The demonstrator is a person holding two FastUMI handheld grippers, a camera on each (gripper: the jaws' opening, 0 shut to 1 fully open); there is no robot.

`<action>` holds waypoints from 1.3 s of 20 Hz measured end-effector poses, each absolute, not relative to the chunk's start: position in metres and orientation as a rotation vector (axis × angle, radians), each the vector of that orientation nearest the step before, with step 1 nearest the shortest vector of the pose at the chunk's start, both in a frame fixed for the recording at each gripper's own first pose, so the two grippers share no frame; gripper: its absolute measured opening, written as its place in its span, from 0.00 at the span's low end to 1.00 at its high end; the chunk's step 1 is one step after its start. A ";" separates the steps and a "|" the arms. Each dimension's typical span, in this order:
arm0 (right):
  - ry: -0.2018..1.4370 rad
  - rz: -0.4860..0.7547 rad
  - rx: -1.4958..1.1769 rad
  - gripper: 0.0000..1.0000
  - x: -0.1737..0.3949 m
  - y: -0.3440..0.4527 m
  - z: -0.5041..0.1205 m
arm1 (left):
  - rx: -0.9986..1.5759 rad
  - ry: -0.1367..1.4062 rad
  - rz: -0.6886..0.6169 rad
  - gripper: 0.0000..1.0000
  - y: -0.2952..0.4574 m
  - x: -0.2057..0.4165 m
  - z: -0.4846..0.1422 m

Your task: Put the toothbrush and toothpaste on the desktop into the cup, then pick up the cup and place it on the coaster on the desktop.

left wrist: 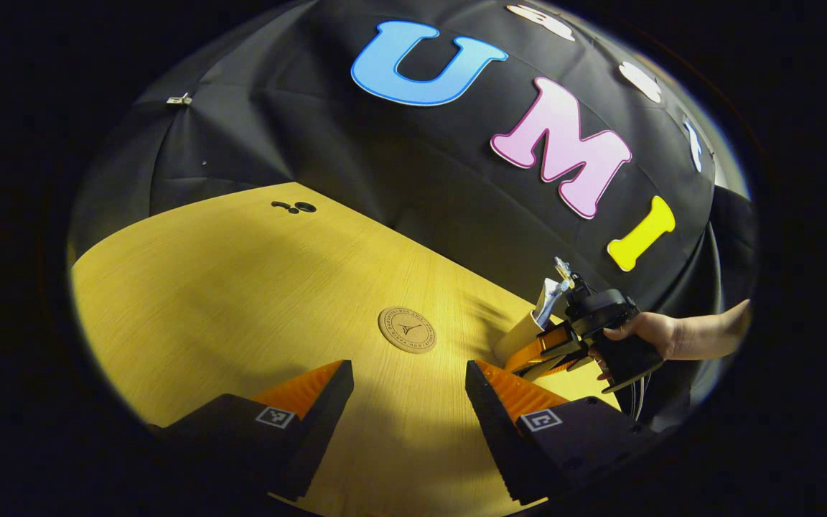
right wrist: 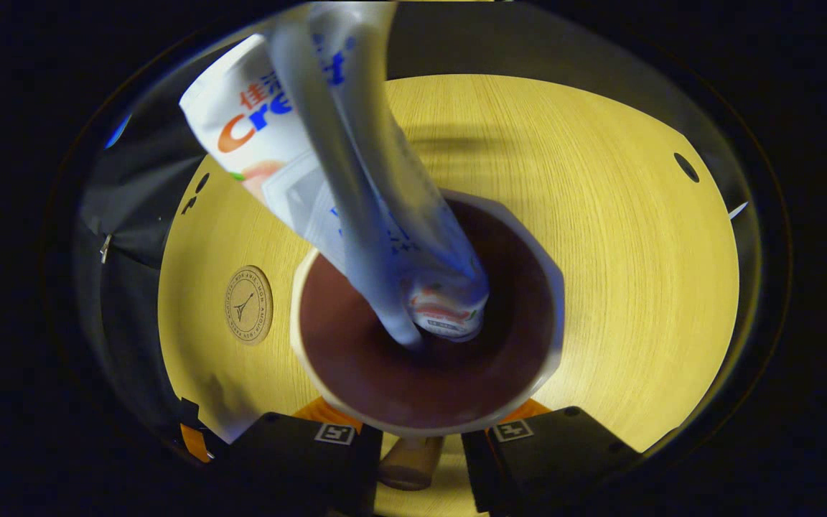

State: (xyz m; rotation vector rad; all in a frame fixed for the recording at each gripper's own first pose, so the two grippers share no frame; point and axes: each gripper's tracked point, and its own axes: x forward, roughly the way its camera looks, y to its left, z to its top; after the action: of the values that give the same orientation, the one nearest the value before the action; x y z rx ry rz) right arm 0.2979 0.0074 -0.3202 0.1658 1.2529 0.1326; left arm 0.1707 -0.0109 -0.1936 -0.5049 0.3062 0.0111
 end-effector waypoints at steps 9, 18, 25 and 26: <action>1.231 0.137 0.089 0.28 0.298 0.006 -0.317 | -0.489 0.340 -0.011 0.98 -0.024 0.172 -0.203; 1.180 0.192 -0.011 0.33 0.304 0.033 -0.303 | -0.464 0.342 -0.031 0.98 -0.023 0.167 -0.205; 1.166 0.240 -0.081 0.31 0.303 0.066 -0.300 | -0.498 0.351 -0.004 0.98 -0.004 0.160 -0.213; 1.154 0.238 -0.068 0.31 0.307 0.072 -0.298 | -0.501 0.354 0.001 0.98 0.000 0.158 -0.215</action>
State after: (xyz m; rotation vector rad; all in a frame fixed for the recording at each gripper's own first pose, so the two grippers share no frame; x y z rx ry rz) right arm 0.3072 0.0725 -0.2978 -0.0684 1.1535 0.2381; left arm 0.1577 -0.0002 -0.2153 -0.5008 0.3536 0.0012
